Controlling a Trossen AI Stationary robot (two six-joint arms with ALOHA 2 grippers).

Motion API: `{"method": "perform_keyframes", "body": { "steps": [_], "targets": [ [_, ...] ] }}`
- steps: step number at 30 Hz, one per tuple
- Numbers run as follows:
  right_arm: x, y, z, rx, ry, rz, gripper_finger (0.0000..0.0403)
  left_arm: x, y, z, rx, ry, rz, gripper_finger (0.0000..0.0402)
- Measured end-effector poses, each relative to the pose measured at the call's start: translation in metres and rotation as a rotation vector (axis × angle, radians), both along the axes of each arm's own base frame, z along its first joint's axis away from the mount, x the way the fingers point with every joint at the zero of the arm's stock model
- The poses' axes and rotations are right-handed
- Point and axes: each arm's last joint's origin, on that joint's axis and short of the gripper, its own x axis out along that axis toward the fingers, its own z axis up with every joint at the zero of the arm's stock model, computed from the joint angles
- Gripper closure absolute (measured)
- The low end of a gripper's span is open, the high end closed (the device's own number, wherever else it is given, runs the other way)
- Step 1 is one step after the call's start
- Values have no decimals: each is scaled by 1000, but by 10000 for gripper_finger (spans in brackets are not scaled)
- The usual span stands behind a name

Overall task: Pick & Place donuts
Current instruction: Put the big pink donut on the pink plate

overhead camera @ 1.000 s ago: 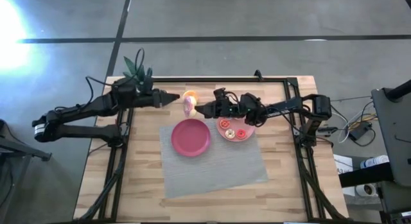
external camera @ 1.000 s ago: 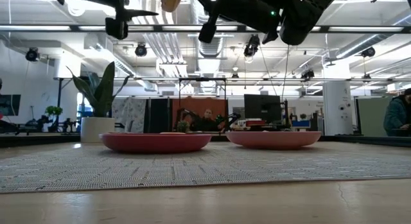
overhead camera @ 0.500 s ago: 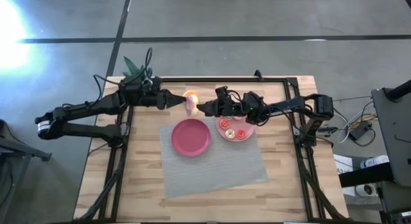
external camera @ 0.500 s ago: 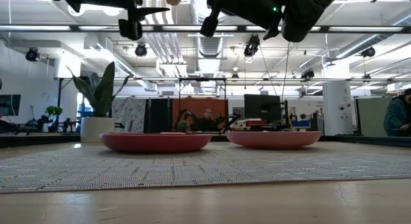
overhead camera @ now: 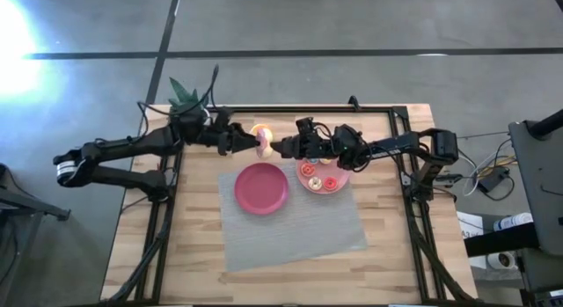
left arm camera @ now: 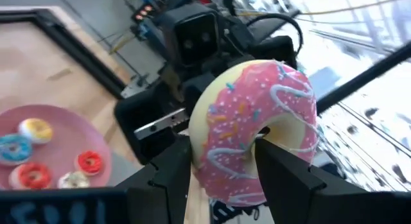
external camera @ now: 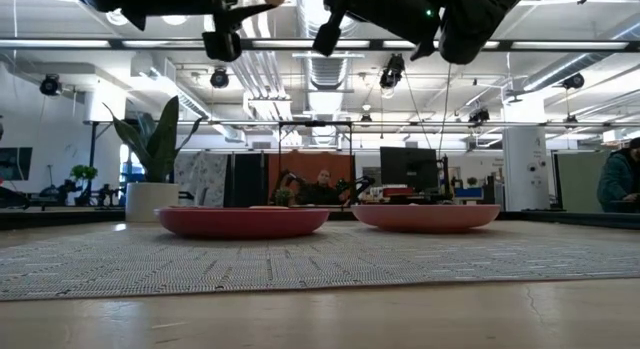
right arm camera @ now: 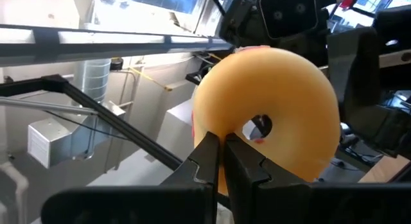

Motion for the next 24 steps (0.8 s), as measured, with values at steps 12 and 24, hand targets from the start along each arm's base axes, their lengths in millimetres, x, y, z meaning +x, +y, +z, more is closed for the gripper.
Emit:
{"method": "perform_keyframes", "body": {
  "steps": [12, 24],
  "targets": [
    [-1, -2, 0, -3, 3, 27, 394, 9, 0, 4, 53, -99, -142, 257],
    [0, -14, -16, 43, 289, 44, 310, 8, 2, -4, 56, -17, -108, 380]
  ]
}}
